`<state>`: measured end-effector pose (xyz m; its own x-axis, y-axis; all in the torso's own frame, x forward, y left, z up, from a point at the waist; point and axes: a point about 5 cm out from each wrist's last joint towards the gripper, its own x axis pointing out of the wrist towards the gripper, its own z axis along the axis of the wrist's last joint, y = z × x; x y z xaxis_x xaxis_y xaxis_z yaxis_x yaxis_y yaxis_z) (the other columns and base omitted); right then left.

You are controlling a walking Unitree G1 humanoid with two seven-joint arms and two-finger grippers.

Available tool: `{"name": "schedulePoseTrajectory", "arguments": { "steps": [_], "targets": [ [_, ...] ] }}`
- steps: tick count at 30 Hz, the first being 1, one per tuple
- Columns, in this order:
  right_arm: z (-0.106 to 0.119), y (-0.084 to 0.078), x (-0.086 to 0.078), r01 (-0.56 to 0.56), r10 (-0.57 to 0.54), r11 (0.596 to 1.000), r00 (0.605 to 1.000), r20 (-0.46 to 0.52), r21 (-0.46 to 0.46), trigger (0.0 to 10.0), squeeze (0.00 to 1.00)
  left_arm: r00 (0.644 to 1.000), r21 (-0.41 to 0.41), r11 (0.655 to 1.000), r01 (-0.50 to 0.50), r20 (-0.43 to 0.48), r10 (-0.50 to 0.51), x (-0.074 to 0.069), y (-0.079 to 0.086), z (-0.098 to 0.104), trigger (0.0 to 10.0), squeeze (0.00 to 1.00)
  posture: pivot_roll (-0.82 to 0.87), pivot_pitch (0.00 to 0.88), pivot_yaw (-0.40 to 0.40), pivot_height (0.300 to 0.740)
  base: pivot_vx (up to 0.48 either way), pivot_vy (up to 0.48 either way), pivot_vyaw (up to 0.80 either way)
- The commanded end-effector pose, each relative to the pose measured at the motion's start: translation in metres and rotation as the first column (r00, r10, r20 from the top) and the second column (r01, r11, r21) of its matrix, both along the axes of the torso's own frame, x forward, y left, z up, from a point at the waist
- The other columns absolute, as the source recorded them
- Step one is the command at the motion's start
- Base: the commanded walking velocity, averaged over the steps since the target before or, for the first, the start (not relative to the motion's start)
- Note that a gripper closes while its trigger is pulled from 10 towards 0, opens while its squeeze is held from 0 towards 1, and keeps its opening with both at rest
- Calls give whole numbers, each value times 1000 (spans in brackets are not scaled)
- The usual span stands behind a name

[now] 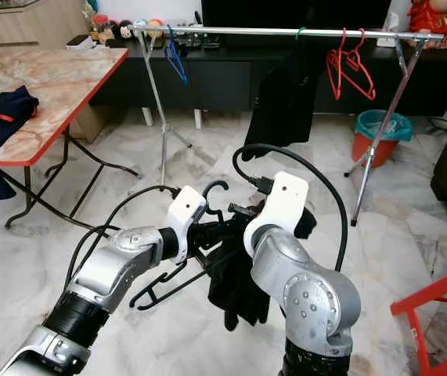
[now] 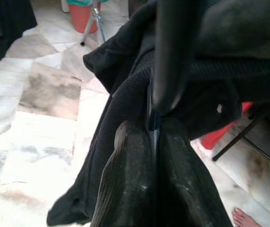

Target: Hang hanger

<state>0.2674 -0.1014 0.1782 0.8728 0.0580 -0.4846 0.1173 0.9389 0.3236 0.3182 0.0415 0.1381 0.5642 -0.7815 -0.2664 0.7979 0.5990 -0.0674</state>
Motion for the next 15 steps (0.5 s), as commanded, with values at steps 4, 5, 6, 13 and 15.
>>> {"name": "schedulePoseTrajectory", "arguments": {
  "steps": [4, 5, 6, 13, 15],
  "targets": [
    [5, 18, -11, 9, -8, 996, 1000, -10, 89, 10000, 0, 990, 32, 990, -141, 29, 140, 17, 7, 7, 10000, 0, -59, 0, 70, 740, 0, 0, 0],
    [5, 18, -11, 13, -12, 996, 1000, -11, 90, 10000, 0, 990, 45, 989, -143, 24, 142, 17, 7, 6, 10000, 0, -59, 0, 70, 740, 0, 0, 0],
    [5, 18, -10, 20, -19, 995, 1000, -8, 95, 10000, 0, 989, 103, 983, -149, 18, 148, 18, 9, 1, 10000, 0, -58, 0, 70, 740, 0, 0, 0],
    [7, 19, -10, 21, -20, 995, 1000, -8, 100, 10000, 0, 967, 135, 958, -253, 15, 254, 25, 17, -3, 10000, 0, -55, 0, 70, 740, 0, 0, 0],
    [7, 19, -11, 23, -22, 994, 1000, -10, 104, 10000, 0, 958, 117, 951, -286, 32, 284, 27, 16, -1, 10000, 0, -55, 0, 70, 740, 0, 0, 0]
  ]
}}
